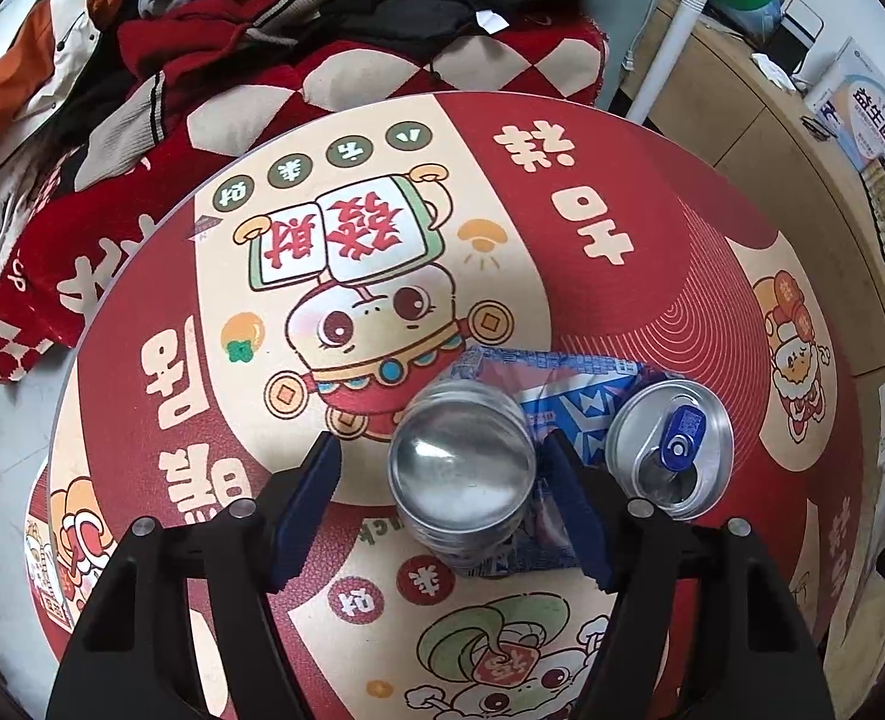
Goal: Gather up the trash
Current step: 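Grasp the silver and blue crushed cans with the left tool while the right holds the package, then lift both tools and carry the package and cans toward the bin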
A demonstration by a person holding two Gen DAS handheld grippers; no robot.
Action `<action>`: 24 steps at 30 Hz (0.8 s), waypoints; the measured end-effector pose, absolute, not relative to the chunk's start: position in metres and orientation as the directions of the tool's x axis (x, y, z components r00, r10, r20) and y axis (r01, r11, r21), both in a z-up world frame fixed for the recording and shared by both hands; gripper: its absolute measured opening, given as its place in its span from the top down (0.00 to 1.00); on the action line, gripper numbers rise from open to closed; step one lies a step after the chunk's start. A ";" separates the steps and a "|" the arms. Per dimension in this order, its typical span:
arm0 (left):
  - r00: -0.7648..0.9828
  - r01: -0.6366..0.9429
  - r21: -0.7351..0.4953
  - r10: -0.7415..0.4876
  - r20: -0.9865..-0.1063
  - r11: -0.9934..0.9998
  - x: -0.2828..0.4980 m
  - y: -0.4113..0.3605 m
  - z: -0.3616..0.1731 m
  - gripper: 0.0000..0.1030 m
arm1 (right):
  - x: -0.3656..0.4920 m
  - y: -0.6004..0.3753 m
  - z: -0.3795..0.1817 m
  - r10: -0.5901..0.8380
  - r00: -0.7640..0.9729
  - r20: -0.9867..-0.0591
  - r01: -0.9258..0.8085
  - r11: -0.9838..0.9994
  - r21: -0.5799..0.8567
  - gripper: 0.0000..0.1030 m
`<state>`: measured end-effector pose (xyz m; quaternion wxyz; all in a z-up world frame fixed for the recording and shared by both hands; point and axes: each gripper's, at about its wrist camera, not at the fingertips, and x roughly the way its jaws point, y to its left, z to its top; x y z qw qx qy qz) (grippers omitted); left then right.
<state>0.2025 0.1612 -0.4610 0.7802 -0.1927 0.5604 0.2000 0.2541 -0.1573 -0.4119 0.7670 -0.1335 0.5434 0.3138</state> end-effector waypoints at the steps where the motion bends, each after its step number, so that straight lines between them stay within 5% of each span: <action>1: 0.296 -0.525 -0.083 0.091 -0.951 0.847 0.203 0.161 -0.461 0.41 | 0.254 -0.158 -0.412 0.336 0.213 -0.918 -0.626 0.768 0.136 0.44; 2: 0.305 -0.518 -0.100 0.074 -0.949 0.850 0.203 0.159 -0.460 0.50 | 0.254 -0.158 -0.412 0.335 0.213 -0.918 -0.626 0.768 0.136 0.44; 5: 0.312 -0.508 -0.101 0.073 -0.947 0.855 0.202 0.155 -0.454 0.54 | 0.254 -0.158 -0.412 0.335 0.213 -0.918 -0.625 0.769 0.136 0.44; 24: 0.390 -0.378 -0.085 0.076 -0.918 0.922 0.179 0.106 -0.320 0.54 | 0.232 -0.172 -0.303 0.383 0.316 -0.868 -0.574 0.806 0.147 0.44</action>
